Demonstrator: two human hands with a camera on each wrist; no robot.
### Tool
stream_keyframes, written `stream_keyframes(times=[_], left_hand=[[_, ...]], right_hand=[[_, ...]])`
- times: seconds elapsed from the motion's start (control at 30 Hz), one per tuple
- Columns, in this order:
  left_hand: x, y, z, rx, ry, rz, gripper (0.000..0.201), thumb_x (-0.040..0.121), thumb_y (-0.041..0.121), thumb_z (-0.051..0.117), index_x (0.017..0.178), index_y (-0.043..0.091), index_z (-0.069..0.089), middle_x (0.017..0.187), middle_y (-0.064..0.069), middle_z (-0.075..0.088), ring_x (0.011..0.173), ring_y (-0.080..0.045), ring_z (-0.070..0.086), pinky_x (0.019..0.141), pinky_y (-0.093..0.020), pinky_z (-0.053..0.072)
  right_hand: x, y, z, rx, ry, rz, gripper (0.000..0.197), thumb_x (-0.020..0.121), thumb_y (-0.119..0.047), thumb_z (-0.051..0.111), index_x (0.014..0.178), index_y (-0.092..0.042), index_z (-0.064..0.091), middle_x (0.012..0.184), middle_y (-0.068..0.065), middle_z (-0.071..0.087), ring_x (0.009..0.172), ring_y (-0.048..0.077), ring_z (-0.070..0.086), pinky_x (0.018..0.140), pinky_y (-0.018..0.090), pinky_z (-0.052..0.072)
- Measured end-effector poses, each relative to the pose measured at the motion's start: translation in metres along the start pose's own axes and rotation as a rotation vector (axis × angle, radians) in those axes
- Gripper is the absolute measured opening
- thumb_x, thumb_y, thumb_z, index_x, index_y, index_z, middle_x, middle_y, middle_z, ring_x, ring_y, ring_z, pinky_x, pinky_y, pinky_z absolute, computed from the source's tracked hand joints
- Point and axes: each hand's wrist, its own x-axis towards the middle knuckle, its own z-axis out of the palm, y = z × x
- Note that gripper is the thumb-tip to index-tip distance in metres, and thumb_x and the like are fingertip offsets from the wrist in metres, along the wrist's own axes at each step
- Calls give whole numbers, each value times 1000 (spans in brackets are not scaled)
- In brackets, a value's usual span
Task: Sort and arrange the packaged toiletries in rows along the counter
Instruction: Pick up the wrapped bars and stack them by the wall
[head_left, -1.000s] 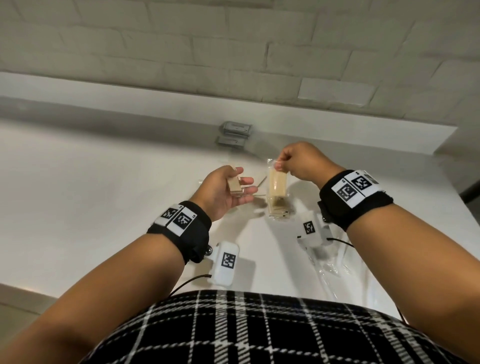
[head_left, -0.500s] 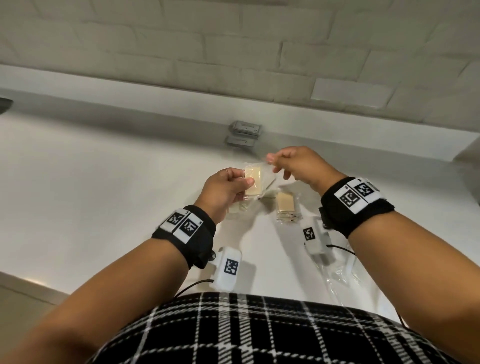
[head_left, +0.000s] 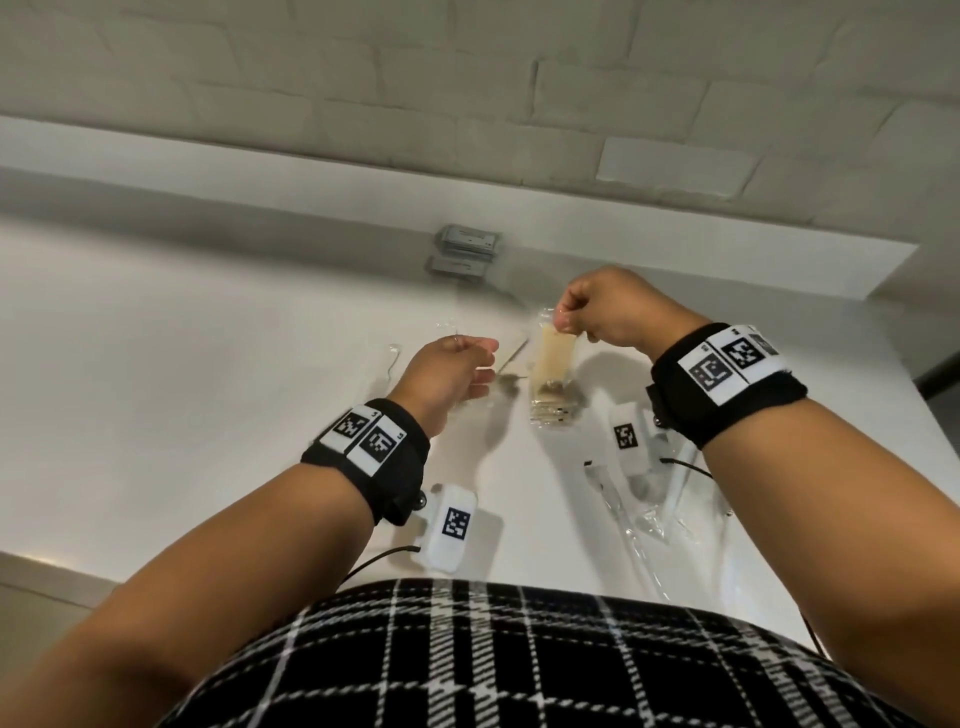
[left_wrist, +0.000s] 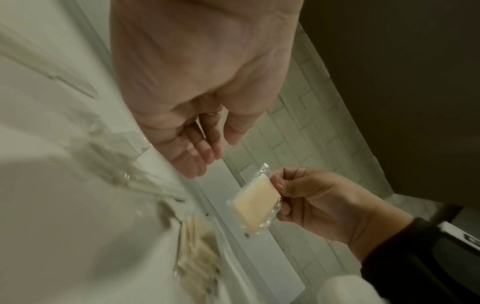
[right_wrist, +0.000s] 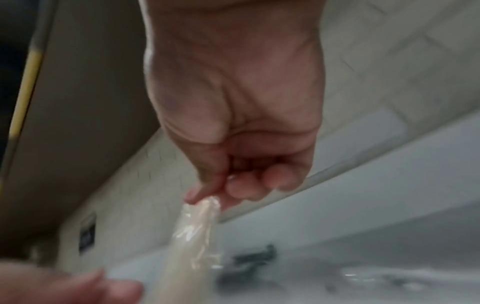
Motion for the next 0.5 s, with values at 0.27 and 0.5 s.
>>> stream_keyframes(times=[0.27, 0.5], left_hand=[[10, -12, 37, 209, -97, -213, 8, 90, 7, 61, 89, 0, 63, 74, -11, 61, 65, -19, 57, 68, -28, 52], [25, -16, 54, 294, -43, -269, 12, 86, 8, 67, 95, 1, 64, 85, -16, 64, 70, -24, 62, 75, -32, 57]], right_hand=[[24, 20, 32, -164, -126, 138, 18, 84, -19, 72, 97, -6, 71, 89, 2, 66, 78, 15, 58, 78, 29, 48], [2, 41, 38, 297, -155, 595, 34, 89, -41, 61, 103, -10, 62, 81, 6, 59, 58, 19, 49, 62, 27, 41]])
